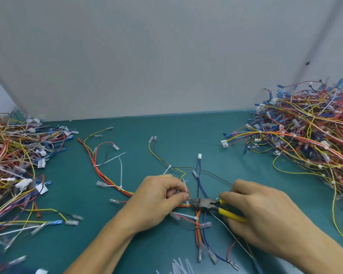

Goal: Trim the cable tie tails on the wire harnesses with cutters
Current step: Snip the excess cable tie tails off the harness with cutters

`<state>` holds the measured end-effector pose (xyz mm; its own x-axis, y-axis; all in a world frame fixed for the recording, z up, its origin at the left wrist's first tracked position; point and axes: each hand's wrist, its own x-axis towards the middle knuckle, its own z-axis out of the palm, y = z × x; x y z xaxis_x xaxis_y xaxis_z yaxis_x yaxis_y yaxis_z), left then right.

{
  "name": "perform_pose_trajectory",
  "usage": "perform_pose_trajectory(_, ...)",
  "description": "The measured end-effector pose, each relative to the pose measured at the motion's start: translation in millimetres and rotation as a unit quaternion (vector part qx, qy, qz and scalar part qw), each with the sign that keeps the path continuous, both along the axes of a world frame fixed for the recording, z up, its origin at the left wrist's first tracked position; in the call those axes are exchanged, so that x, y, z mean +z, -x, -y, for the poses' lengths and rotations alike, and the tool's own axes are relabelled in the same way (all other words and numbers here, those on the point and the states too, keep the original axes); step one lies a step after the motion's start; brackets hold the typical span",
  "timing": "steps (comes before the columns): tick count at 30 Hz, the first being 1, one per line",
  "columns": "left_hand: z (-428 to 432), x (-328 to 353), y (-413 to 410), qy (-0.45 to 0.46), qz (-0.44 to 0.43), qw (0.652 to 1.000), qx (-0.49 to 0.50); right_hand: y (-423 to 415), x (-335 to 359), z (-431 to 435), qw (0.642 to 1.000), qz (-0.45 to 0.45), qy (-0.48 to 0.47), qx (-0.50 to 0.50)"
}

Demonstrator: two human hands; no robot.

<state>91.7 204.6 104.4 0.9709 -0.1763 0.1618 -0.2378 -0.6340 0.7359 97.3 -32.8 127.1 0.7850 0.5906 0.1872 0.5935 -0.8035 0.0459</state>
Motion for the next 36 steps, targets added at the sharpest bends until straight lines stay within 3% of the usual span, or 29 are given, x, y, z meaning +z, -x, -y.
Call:
perform_pose_trajectory(4,-0.3,-0.3,-0.2,0.003,-0.005,1.0,0.0,1.5,0.1,-2.5,1.0,-0.023,0.003,0.005)
perform_pose_trajectory(17,-0.4,-1.2,-0.5,0.007,-0.013,1.0,0.002,0.1,-3.9,-3.4,0.998,0.045,0.01,0.034)
perform_pose_trajectory(36,0.5,-2.0,-0.5,0.018,-0.017,1.0,0.001,-0.7,-5.9,-5.9,0.999,0.025,-0.003,0.048)
